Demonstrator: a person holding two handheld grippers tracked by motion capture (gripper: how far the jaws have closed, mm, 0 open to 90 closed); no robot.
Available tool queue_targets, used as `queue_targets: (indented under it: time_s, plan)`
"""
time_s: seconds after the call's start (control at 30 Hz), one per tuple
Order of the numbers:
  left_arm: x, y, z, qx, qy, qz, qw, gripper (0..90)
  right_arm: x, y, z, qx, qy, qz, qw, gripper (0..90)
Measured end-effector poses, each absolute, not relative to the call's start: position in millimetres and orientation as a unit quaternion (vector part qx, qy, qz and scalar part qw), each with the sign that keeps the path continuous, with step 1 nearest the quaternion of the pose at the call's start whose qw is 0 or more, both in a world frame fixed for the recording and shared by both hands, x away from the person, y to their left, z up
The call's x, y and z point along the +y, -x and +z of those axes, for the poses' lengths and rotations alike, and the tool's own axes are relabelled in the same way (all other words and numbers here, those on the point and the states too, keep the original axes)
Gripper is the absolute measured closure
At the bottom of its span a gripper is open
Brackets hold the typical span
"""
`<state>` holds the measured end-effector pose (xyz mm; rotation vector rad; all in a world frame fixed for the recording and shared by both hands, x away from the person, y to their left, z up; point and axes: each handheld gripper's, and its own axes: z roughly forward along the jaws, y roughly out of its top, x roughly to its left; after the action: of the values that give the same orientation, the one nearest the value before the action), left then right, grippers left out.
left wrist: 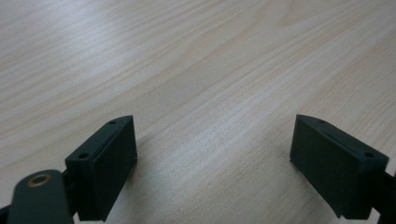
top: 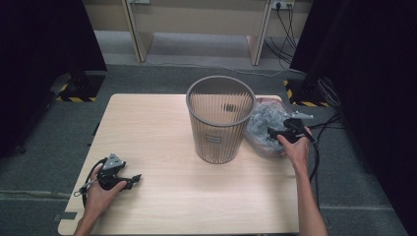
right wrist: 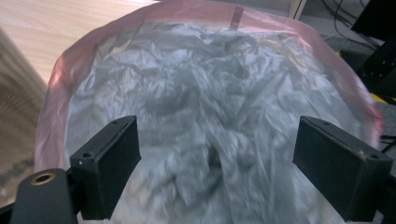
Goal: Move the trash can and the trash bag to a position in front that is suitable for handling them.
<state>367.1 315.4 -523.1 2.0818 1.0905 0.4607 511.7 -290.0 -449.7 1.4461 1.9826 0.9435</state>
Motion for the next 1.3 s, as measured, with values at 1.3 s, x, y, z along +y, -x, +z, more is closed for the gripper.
queue_targets:
  time_s: [1.3]
  plan:
    - [315,-367,-523,0.423,-0.810,0.179,0.365,13.7,-274,-570,-507,0.746,-0.554,0.302,0.214,21.2]
